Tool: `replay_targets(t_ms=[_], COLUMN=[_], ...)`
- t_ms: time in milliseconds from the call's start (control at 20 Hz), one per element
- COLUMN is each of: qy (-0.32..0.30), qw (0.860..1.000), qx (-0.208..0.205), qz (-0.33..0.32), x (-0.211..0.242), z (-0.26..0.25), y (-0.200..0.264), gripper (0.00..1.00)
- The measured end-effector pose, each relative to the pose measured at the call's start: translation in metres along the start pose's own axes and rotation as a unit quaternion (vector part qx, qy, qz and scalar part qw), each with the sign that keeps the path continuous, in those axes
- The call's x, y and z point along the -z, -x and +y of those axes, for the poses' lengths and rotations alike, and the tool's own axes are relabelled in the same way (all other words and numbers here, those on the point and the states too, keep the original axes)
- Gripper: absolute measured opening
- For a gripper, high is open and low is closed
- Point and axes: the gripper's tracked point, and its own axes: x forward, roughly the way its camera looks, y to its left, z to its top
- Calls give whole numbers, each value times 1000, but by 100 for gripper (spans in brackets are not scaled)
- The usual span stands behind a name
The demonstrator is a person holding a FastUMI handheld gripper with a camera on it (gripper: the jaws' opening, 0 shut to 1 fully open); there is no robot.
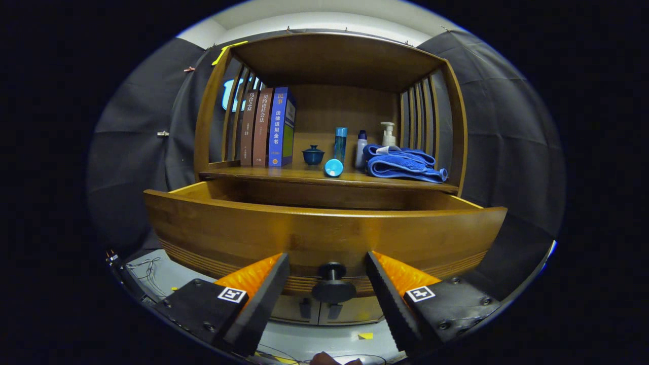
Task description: Pull open the drawer, take out the items inside it, and place them on the countertop above the cabinet.
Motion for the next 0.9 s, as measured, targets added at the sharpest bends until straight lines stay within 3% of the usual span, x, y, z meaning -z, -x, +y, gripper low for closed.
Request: replay_targets(t_ms=[900], qy=[-9], qw=[1000], qx=[10], qz=[12], x=[-17], z=[6], y=[-104], gripper=[99])
